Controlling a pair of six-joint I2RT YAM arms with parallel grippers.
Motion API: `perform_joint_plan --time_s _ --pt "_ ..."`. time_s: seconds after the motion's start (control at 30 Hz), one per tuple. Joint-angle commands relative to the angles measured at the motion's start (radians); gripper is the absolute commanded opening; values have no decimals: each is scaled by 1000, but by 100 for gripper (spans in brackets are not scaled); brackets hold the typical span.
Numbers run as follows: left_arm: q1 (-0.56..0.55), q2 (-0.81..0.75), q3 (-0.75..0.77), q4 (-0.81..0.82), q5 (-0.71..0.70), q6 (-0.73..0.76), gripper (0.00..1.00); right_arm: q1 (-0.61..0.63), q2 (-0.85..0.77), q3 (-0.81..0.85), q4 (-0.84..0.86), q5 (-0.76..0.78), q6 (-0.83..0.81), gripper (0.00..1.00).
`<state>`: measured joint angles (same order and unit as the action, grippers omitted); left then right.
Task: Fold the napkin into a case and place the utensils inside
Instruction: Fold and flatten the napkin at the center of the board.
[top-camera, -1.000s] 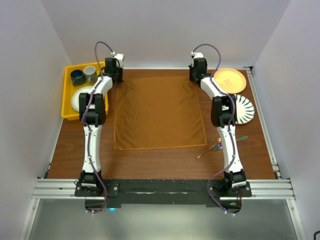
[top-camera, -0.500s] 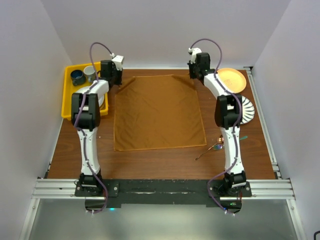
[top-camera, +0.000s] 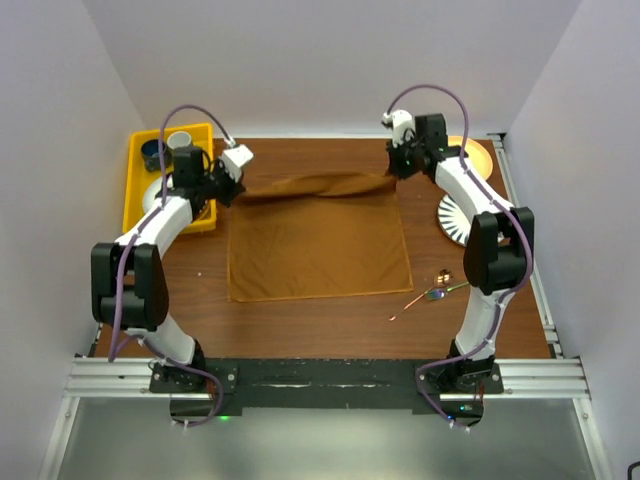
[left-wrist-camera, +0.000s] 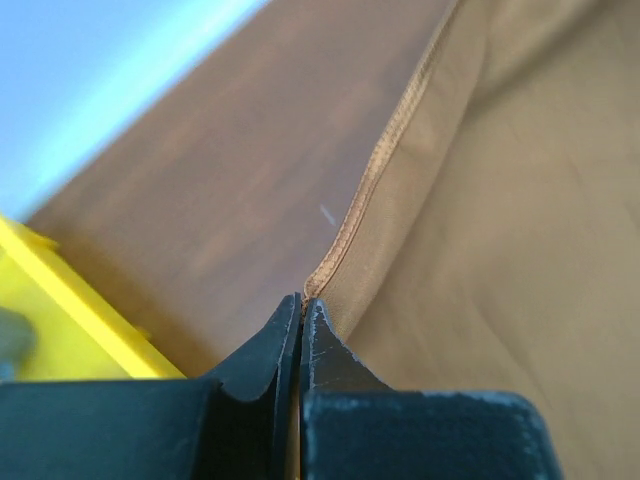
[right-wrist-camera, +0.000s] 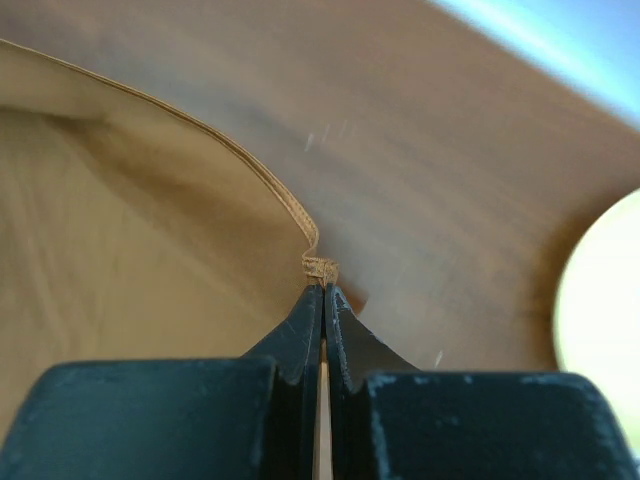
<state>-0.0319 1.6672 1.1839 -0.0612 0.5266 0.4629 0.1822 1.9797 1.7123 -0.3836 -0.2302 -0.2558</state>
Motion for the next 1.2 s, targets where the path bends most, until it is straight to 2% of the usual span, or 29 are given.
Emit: perform_joint_plan --time_s 0.0,0.13,0.27,0.43,0.7,0.83,1.17 --pt "32 -86 -111 -228 90 241 0 -13 -77 -160 -121 -90 -108 0" --pt "89 -107 -156 -382 101 368 0 -16 -119 -278 -152 -97 -184 0" --pt "115 -83 -188 -446 87 462 0 -21 -117 -333 -159 -72 -218 0" --pt "121 -95 -198 -517 118 488 0 -24 -127 -313 -225 -90 -260 0" --pt "119 -217 -254 -640 145 551 0 -24 -223 -344 -319 -69 -332 0" --pt "118 -259 -320 -634 130 557 0 -23 -231 -404 -322 -67 -356 0" --pt "61 -245 -417 -597 76 542 0 -23 -157 -488 -291 -70 -368 0"
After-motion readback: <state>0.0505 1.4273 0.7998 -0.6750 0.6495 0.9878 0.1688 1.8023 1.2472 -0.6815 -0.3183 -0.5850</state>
